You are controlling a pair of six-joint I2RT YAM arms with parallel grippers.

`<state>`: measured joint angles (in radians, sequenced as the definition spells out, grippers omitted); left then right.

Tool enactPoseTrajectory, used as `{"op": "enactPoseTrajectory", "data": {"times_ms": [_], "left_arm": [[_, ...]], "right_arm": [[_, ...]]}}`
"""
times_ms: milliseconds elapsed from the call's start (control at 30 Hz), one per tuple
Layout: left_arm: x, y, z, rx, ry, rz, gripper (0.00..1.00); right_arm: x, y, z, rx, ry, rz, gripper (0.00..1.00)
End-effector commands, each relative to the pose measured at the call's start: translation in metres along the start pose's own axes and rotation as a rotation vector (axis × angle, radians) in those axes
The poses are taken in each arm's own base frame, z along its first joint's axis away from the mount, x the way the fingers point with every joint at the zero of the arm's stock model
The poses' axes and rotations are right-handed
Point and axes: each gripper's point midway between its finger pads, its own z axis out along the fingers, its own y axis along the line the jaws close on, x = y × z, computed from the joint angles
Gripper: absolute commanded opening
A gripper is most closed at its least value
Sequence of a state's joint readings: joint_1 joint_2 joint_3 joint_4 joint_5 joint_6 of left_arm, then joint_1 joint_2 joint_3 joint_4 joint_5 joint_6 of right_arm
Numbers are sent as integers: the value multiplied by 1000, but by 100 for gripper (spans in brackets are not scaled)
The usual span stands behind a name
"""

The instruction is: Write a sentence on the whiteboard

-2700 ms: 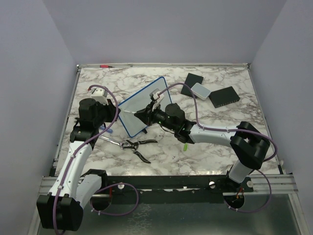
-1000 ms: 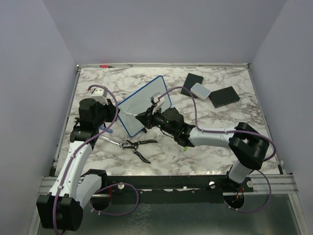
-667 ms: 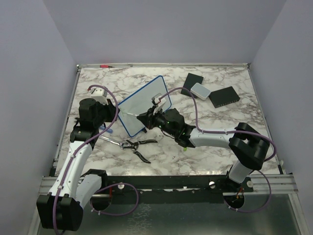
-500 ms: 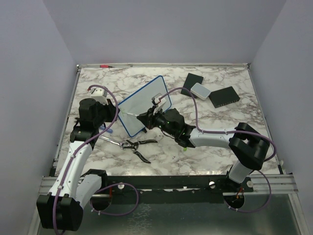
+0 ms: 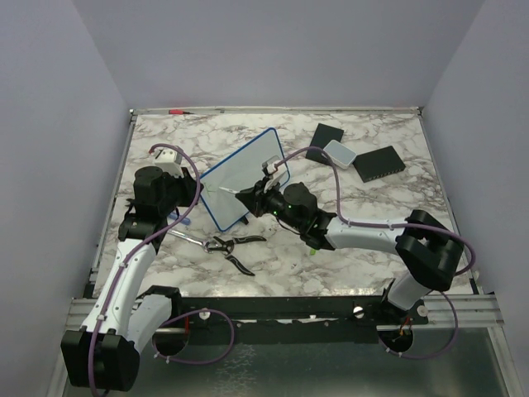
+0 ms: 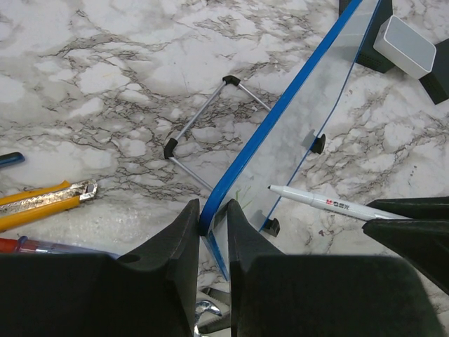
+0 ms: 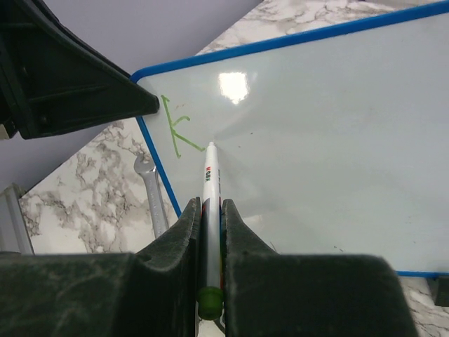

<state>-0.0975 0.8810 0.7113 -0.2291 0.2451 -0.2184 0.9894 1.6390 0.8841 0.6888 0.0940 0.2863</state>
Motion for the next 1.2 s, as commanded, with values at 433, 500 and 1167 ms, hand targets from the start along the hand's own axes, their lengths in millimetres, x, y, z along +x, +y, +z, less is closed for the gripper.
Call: {"op": "enactPoseTrajectory", "data": {"times_ms": [433, 500, 1167], "left_arm": [[1, 6, -3, -35, 5, 17, 14], [2, 6, -3, -36, 6, 18, 14], [0, 5, -4, -34, 1, 19, 14]], "right_arm": [[-27, 4, 2, 0, -61, -32, 1], [-26, 4, 3, -5, -61, -33, 1], [-2, -3, 12, 21, -1, -23, 1]]}}
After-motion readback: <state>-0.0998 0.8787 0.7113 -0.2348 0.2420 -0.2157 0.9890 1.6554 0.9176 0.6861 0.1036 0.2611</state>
